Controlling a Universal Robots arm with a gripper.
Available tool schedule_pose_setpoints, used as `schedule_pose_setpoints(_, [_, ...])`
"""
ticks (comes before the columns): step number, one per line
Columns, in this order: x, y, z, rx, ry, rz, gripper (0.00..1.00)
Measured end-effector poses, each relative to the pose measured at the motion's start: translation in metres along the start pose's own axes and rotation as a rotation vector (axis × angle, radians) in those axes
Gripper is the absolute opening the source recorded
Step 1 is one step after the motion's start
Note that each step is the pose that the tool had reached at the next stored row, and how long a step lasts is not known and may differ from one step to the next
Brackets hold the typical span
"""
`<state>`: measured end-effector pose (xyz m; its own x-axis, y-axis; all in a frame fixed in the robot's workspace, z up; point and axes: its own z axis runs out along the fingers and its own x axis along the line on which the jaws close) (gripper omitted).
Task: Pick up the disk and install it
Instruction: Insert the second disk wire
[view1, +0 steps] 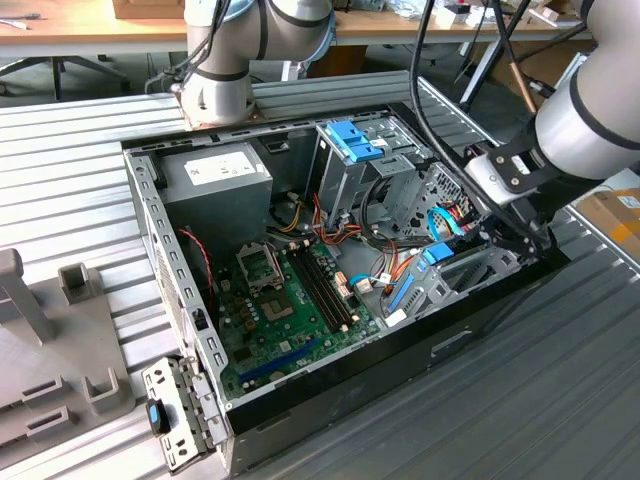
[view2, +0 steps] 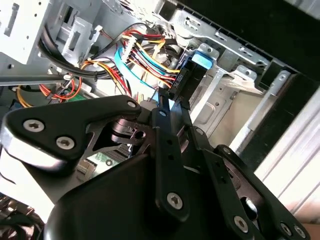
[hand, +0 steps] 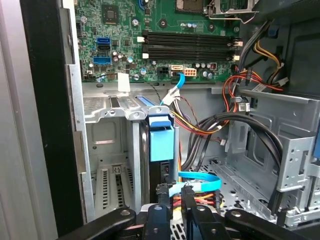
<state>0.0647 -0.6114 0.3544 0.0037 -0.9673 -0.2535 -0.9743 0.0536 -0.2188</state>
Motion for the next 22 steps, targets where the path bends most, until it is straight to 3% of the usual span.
schedule_pose_setpoints(8, [-0.0068,-0.0058,-0.0251,0.0000,-0.0002,0.000,0.24])
schedule_pose_setpoints(10, [-0.0096,-0.0083,-0.0358,0.0000,0.0000,0.000,0.24])
schedule_pose_setpoints(14, [-0.0116,-0.0100,-0.0431,0.0000,0.0000,0.000,0.24])
schedule_pose_setpoints(17, [-0.0117,-0.0101,-0.0434,0.0000,0.0001,0.000,0.24])
schedule_pose_setpoints(18, [-0.0118,-0.0101,-0.0435,0.0000,0.0018,0.000,0.24])
schedule_pose_setpoints(22, [-0.0131,-0.0111,-0.0462,-0.0091,0.0357,-0.001,0.24])
